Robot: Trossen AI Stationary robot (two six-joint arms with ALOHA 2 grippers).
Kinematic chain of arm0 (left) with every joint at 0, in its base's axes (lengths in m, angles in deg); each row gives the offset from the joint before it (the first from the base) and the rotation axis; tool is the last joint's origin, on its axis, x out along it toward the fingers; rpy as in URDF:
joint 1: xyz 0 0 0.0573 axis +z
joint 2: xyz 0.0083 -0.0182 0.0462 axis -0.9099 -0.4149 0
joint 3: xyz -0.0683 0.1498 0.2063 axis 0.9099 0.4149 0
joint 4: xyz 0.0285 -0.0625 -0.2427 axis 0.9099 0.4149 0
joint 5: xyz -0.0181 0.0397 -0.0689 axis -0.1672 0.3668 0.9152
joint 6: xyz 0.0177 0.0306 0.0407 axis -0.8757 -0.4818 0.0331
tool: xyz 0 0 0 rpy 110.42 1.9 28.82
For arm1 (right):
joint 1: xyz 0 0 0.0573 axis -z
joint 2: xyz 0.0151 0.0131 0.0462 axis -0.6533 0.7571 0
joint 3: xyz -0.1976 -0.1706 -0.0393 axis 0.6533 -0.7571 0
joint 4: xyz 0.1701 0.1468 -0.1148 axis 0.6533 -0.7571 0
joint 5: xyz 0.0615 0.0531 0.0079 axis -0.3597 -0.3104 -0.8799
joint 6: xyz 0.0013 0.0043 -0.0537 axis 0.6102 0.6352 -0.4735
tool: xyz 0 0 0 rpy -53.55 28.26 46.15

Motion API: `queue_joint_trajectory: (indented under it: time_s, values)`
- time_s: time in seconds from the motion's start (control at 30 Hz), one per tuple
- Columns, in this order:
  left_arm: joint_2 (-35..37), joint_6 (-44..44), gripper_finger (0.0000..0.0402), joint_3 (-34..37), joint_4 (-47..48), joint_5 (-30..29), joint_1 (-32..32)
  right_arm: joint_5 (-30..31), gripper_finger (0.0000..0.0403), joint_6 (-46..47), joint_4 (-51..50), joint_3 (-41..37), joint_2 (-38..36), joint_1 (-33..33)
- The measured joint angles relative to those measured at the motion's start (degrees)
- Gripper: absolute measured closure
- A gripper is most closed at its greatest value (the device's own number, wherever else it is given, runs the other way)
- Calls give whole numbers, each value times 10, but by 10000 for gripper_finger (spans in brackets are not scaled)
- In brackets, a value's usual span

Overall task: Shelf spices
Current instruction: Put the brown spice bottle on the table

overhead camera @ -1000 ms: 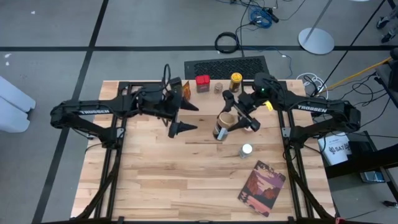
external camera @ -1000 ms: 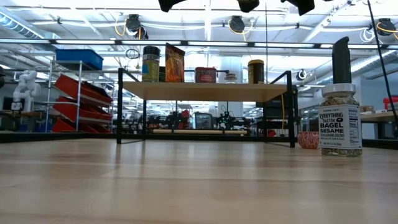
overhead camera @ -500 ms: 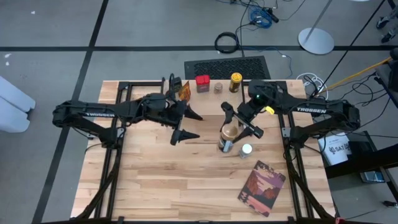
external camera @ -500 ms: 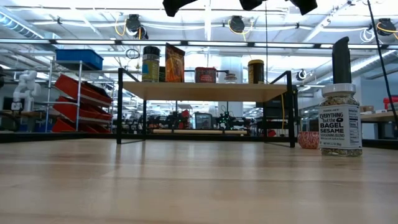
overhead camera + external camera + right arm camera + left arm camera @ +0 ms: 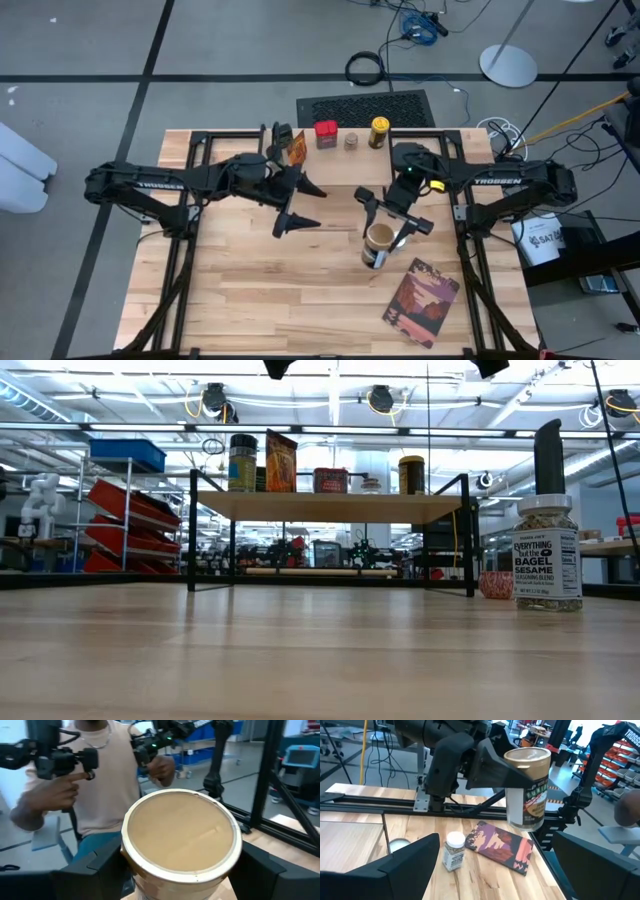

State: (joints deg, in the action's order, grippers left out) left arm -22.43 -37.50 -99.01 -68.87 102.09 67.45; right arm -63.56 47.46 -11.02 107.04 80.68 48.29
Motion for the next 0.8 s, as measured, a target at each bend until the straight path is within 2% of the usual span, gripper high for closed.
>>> queue_joint_trajectory:
  time_s: [0.33,0.8]
  values:
    - [0,-3,5,0,-5,0,0,-11,135,0,1,0,1,-1]
    - [0,-16,5,0,-3,-2,-15,8,134,3,-1,0,11,0]
